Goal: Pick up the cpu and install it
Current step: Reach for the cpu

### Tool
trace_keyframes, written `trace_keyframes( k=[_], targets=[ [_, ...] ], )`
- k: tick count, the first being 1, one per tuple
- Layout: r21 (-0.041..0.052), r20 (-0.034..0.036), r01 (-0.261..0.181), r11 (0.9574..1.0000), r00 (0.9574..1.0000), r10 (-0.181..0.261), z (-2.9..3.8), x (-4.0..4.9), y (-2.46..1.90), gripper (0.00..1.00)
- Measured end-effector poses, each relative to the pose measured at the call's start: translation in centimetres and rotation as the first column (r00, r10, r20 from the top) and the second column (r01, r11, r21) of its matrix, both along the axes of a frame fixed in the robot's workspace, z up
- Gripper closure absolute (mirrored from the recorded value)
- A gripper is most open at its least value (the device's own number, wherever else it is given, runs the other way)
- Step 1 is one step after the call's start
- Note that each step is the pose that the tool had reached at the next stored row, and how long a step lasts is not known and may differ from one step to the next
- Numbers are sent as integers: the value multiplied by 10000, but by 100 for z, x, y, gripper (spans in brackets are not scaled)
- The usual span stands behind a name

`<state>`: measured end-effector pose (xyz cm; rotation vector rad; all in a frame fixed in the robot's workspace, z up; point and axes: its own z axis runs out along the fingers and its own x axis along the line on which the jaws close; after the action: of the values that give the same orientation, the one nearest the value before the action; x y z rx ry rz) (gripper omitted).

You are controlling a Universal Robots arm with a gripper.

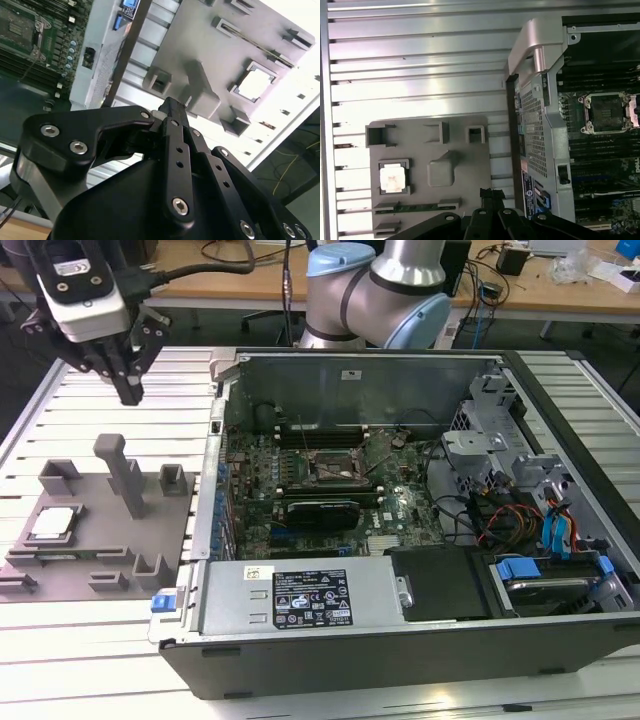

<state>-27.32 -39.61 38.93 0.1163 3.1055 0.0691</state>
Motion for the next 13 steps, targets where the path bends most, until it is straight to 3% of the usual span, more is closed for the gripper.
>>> trace_keyframes(
  k=[2, 13],
  targets=[
    [0, 0, -1, 10000, 10000, 1, -12, -88, 0, 89],
    [0, 0, -1, 10000, 10000, 1, -42, -369, -1, 89]
  ],
)
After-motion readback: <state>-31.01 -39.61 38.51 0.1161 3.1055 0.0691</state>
